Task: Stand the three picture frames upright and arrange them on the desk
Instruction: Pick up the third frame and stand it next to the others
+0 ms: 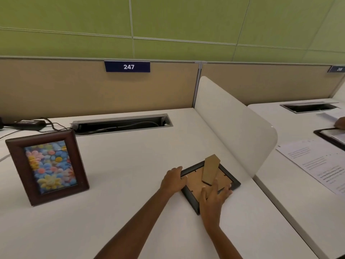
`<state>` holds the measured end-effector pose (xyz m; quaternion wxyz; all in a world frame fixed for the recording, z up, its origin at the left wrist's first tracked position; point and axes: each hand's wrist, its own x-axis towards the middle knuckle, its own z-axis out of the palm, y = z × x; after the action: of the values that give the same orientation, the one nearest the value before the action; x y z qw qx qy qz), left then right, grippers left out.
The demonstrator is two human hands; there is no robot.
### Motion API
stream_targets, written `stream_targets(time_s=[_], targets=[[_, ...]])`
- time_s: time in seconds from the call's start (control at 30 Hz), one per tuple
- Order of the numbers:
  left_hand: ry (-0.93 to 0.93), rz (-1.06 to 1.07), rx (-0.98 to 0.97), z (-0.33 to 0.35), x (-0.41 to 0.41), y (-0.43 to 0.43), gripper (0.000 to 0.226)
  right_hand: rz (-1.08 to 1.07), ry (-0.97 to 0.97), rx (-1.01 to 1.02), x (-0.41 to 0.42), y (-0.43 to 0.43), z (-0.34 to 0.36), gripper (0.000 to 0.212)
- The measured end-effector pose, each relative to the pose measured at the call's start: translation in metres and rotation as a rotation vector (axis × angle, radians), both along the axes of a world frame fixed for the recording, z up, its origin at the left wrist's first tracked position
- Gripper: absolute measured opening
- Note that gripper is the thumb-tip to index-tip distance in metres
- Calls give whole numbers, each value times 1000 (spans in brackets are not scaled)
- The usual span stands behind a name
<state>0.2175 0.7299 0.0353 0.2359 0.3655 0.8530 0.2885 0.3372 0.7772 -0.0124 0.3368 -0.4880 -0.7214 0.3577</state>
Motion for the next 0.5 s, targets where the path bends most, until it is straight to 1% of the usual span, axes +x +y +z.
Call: stream_targets(time_s=[0.1, 0.2, 0.27, 0.4, 0.47, 0.5], targets=[[-11, 83, 22, 0, 2, 4, 41, 3, 12, 12, -3, 7, 1, 46], [-40, 134, 20, 0, 2, 9, 15, 5, 47, 16, -6, 13, 2, 43], [-81, 152, 16, 2, 0, 10, 9, -4, 71, 14, -7, 16, 1, 42], [-151, 208, 48, 5, -4, 9, 10, -23, 129, 0, -7, 17, -1, 40], [-165, 243, 43, 4, -5, 7, 33, -31, 160, -7, -6, 17, -1, 40], [-176, 261, 25, 4, -5, 7, 40, -33, 168, -6, -6, 17, -1, 39]])
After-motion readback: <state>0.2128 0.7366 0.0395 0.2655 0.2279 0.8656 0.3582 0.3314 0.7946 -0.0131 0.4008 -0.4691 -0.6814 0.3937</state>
